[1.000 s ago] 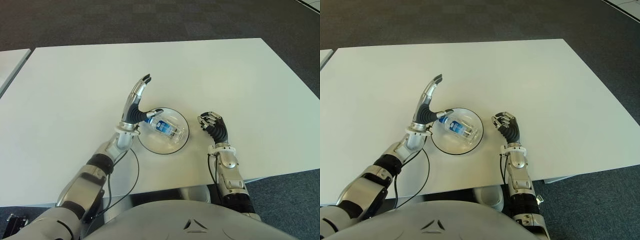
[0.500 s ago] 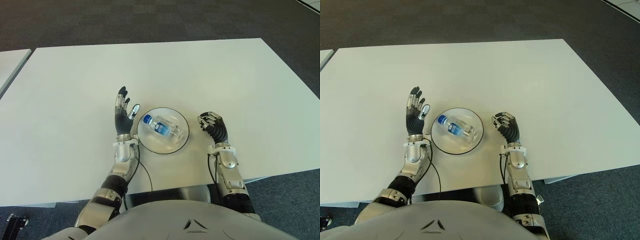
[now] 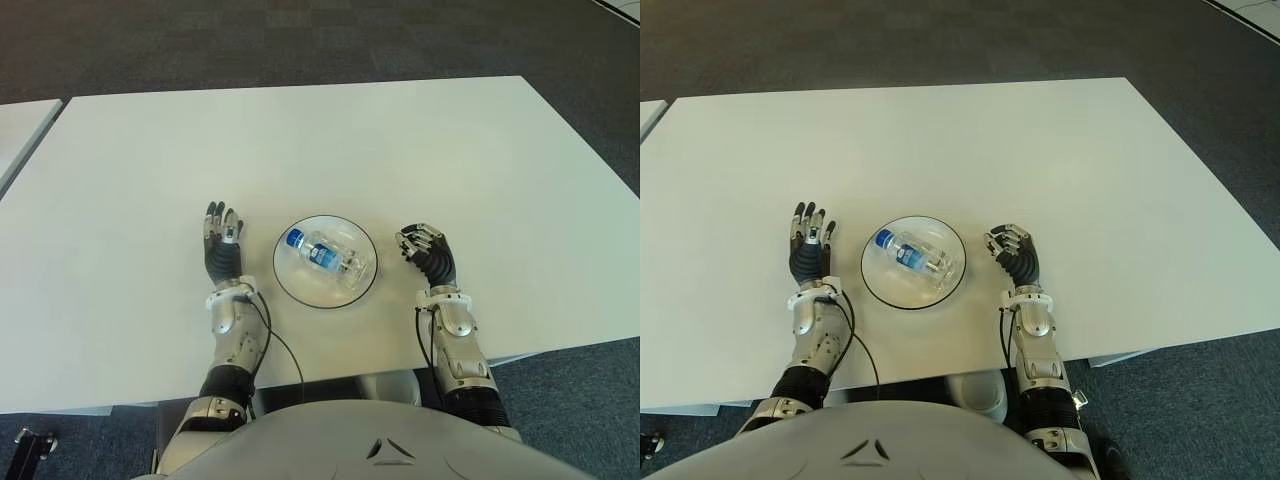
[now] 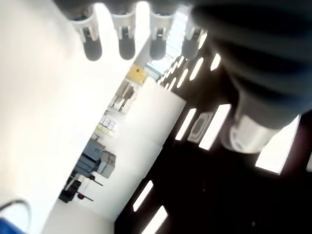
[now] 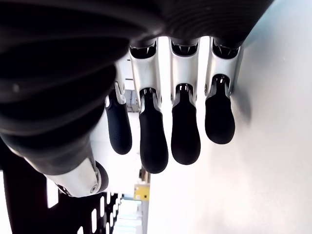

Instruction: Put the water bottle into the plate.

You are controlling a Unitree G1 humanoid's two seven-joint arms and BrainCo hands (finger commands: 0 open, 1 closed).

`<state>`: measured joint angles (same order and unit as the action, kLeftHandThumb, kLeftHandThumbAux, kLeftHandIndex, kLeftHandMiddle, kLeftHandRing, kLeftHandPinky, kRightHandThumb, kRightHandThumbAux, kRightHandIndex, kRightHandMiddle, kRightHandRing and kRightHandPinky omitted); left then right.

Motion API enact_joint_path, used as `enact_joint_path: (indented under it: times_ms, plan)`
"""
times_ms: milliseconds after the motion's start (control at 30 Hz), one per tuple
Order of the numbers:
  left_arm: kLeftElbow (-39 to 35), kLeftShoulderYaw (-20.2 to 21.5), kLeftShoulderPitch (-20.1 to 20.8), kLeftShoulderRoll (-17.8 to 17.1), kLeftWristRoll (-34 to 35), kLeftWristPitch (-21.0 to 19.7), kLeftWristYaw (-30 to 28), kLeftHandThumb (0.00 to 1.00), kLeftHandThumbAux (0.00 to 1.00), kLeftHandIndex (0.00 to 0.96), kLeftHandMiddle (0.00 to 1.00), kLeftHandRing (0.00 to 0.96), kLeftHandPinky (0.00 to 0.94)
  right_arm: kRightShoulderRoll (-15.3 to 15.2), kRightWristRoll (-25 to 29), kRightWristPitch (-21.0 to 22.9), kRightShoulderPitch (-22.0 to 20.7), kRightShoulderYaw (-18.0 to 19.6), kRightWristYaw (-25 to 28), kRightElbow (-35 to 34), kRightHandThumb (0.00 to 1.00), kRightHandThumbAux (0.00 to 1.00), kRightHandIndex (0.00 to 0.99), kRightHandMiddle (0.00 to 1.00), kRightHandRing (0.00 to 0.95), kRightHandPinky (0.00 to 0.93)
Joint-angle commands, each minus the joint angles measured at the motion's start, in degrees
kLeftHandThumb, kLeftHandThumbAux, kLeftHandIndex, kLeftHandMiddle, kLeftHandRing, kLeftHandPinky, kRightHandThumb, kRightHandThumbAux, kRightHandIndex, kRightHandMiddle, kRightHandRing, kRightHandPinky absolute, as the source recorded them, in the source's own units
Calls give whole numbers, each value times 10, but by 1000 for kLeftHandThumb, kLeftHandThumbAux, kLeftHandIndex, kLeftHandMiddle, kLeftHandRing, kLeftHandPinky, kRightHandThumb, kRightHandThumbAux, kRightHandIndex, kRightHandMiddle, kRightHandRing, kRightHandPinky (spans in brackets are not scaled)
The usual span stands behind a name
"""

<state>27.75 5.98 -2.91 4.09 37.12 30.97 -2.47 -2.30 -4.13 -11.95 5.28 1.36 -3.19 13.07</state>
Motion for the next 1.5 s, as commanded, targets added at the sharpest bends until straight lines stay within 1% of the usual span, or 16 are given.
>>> enact_joint_path:
  times_ms: [33, 67, 200, 233, 333, 500, 600, 667, 800, 933, 1067, 1200, 1300, 1433, 1467, 1500]
  plan:
    - [-27, 14, -61, 32, -5, -44, -6, 0, 661, 77, 47, 24, 90, 1, 2, 14, 5, 1, 1, 20, 704, 728, 435, 653, 657, 674]
    - [-33, 15, -66, 34, -14, -47, -2, 0, 664, 82, 52, 28, 94, 1, 3, 15, 4, 1, 1, 21, 704, 728, 435, 653, 658, 674]
    - [-40, 19, -76, 37, -44, -56, 14, 18, 682, 152, 99, 70, 142, 2, 5, 15, 2, 2, 1, 23, 704, 728, 435, 656, 661, 676]
    - [-36, 19, -79, 37, -61, -52, 19, 40, 686, 191, 122, 89, 163, 2, 5, 13, 1, 2, 2, 24, 704, 728, 435, 657, 662, 678]
    - [-22, 18, -86, 36, -105, -35, 30, 93, 702, 257, 185, 156, 224, 2, 6, 9, 0, 2, 3, 27, 704, 728, 435, 655, 661, 674]
    - [-8, 13, -98, 31, -174, -10, 42, 120, 703, 295, 249, 230, 289, 1, 7, 8, 0, 3, 5, 29, 704, 728, 435, 652, 658, 667]
    - [-6, 12, -105, 29, -205, -4, 50, 121, 709, 312, 294, 288, 355, 0, 7, 5, -1, 3, 6, 30, 704, 728, 435, 652, 657, 666]
    - [-8, 13, -108, 31, -218, -5, 54, 119, 715, 318, 313, 313, 382, 0, 8, 4, -1, 3, 7, 31, 704, 728, 435, 652, 657, 668]
    - [-31, 10, -128, 36, -239, -19, 70, 117, 745, 333, 362, 369, 425, 0, 8, 1, -1, 4, 9, 31, 704, 728, 435, 651, 656, 669]
    - [-79, -4, -164, 39, -274, -49, 98, 120, 776, 353, 405, 410, 450, 0, 9, 0, 3, 4, 10, 27, 704, 727, 435, 649, 655, 672]
    - [-119, -19, -195, 32, -300, -73, 112, 125, 797, 371, 436, 435, 466, 0, 7, 0, 5, 4, 10, 25, 704, 727, 435, 648, 654, 672]
    - [-147, -29, -218, 19, -317, -90, 108, 138, 816, 401, 467, 459, 479, 1, 6, 2, 5, 4, 8, 23, 704, 727, 435, 647, 654, 673]
    - [-159, -33, -228, 10, -330, -94, 104, 149, 828, 420, 482, 471, 488, 0, 5, 3, 7, 4, 6, 21, 705, 727, 435, 646, 654, 673]
    - [-161, -34, -230, 4, -347, -88, 102, 162, 851, 446, 491, 483, 491, 0, 4, 3, 7, 4, 5, 21, 705, 728, 435, 649, 656, 678]
    - [-159, -33, -229, 2, -351, -85, 102, 352, 804, 440, 496, 489, 492, 0, 3, 3, 7, 4, 5, 21, 705, 728, 435, 650, 658, 681]
    - [-156, -32, -226, 0, -357, -82, 103, 474, 773, 436, 500, 492, 494, 0, 3, 3, 7, 3, 5, 21, 704, 728, 435, 652, 659, 683]
